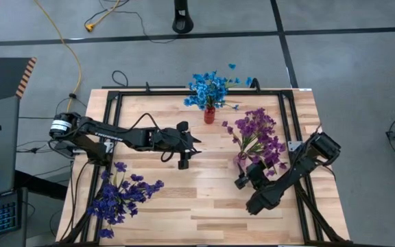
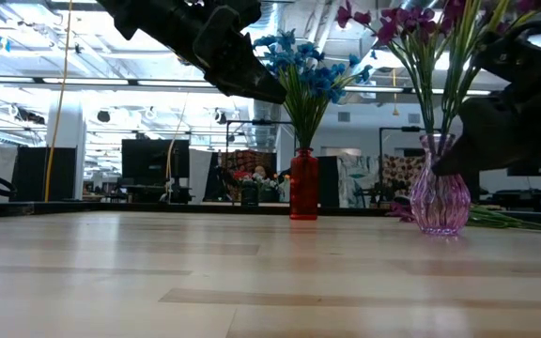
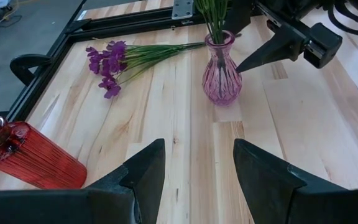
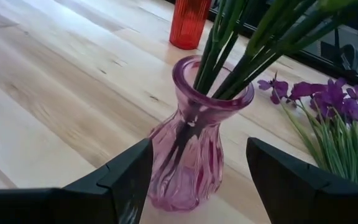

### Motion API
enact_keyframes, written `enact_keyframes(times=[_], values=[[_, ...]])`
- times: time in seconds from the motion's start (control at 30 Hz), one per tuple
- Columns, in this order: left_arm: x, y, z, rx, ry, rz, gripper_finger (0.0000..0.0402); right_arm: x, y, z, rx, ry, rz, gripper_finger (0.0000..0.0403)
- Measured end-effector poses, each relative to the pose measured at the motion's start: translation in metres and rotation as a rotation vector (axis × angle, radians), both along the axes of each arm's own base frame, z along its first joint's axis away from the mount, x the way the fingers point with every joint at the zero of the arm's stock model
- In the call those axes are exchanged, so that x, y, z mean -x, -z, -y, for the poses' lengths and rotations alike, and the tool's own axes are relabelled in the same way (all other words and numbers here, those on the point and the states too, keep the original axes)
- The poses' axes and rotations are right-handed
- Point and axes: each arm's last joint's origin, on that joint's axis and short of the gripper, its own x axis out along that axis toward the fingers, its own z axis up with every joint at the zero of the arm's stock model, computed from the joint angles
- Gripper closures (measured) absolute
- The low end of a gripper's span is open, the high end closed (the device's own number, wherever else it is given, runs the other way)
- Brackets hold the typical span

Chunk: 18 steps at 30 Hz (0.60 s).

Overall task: Sort flowers into vase by color
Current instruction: Put the violet flowers into the violet vase

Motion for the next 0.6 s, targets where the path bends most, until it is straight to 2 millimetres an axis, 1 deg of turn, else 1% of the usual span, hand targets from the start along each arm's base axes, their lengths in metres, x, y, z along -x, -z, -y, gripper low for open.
enact_keyframes(times=[0.07,0.2,0.3,0.43,0.6], values=[[0.000,0.000,0.000,0.000,0.000,0.000,0.0223,0.002,0.000,-0.001,-0.005,0.001,-0.020,0.0117],[0.000,0.000,0.000,0.000,0.000,0.000,0.0223,0.010,0.000,-0.003,-0.037,0.031,-0.113,0.0117],[0.000,0.000,0.000,0.000,0.000,0.000,0.0223,0.017,-0.001,-0.005,-0.053,0.052,-0.143,0.0117],[0.000,0.000,0.000,0.000,0.000,0.000,0.0223,0.024,-0.001,-0.010,-0.072,0.065,-0.149,0.0117],[0.000,0.000,0.000,0.000,0.000,0.000,0.0223,0.029,-0.001,-0.015,-0.080,0.046,-0.138,0.0117]])
